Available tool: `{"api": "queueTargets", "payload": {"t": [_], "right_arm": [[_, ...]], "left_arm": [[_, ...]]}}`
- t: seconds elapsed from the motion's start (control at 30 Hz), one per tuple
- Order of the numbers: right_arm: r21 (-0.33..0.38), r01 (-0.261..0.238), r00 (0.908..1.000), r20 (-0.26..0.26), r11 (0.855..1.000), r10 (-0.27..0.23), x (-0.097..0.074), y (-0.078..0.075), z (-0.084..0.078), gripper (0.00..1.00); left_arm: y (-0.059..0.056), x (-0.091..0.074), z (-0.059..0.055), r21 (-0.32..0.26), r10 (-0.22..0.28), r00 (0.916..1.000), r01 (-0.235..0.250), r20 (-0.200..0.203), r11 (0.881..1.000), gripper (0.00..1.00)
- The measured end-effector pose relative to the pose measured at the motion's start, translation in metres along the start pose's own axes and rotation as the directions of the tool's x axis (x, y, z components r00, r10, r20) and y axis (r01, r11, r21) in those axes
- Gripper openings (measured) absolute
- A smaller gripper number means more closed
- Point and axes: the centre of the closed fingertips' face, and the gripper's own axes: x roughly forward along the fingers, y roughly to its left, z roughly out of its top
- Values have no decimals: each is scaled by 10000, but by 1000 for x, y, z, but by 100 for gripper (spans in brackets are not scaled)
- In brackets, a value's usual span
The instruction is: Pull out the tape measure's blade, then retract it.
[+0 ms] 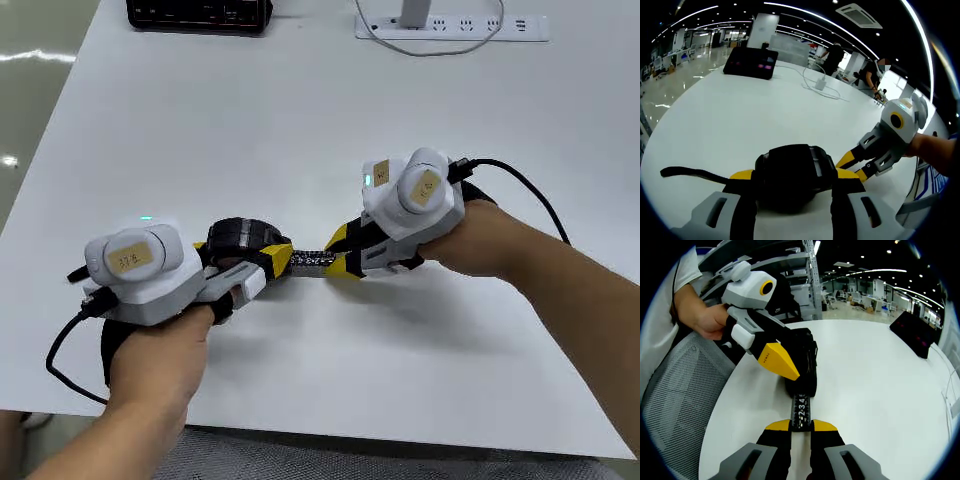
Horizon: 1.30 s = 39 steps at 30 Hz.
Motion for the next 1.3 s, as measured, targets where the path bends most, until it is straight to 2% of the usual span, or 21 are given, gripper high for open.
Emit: {"api": "queueTargets", "payload": {"t": [0.7,1.3], "right_arm": [[-107,-114,9996,257,9999,117,21,-1,21,10],[-146,17,9995,301,9999,-12,25,-4,22,12]], "left_arm": [[1,0,0,-51,-13,10000,13,3,10000,55],[0,0,0,-87,31,10000,-31,22,10000,56]]}}
